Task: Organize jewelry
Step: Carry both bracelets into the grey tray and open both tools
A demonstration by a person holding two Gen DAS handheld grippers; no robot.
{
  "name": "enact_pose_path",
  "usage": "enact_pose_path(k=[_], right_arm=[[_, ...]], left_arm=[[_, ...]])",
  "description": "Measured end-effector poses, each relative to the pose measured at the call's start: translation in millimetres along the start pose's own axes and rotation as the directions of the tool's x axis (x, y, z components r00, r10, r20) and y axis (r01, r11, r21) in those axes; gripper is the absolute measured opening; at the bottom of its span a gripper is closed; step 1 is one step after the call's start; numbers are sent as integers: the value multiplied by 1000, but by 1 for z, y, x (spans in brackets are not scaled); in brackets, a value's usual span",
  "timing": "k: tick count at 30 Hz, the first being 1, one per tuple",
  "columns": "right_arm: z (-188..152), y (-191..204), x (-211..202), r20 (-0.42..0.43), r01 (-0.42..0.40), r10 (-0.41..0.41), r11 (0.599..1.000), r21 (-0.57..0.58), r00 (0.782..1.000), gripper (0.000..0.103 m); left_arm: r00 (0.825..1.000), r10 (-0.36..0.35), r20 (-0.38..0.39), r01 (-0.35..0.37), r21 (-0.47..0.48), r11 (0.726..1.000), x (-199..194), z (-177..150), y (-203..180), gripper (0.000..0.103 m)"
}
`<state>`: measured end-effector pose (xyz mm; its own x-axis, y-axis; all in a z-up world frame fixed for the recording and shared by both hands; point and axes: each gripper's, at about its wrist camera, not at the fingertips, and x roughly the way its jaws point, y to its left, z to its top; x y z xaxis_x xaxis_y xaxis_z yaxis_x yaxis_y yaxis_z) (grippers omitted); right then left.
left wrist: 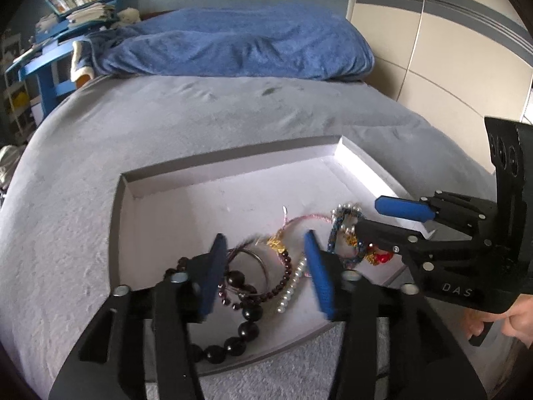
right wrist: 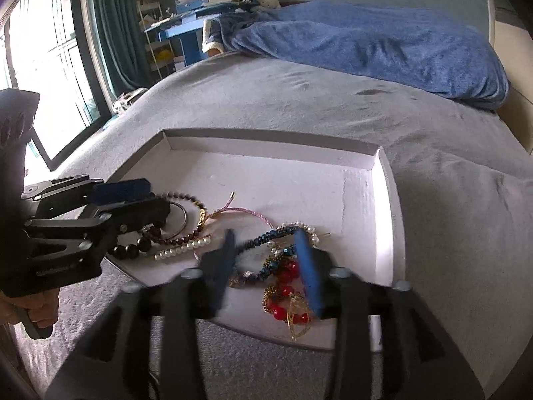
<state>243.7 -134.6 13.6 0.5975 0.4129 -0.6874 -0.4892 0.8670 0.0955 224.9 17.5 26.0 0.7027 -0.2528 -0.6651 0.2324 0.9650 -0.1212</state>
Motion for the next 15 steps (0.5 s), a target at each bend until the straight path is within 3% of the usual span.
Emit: enact_pose_path(k=[1,6,15], right_arm=[[0,0,-3,5,2,-2,1000,2,1000,45],[-5,0,-21,42,7,-8,1000,22,999,48],[-20,3,-53,95,14,-18,999,50,995,51]], left_arm=[[1000,4,15,-4,-6,1000,-5,1,1,70],[998,-8,58,9,-20,1000,-26,4,3,78],[997,-5,77,7,-25,1000,-55,-9,3,79]])
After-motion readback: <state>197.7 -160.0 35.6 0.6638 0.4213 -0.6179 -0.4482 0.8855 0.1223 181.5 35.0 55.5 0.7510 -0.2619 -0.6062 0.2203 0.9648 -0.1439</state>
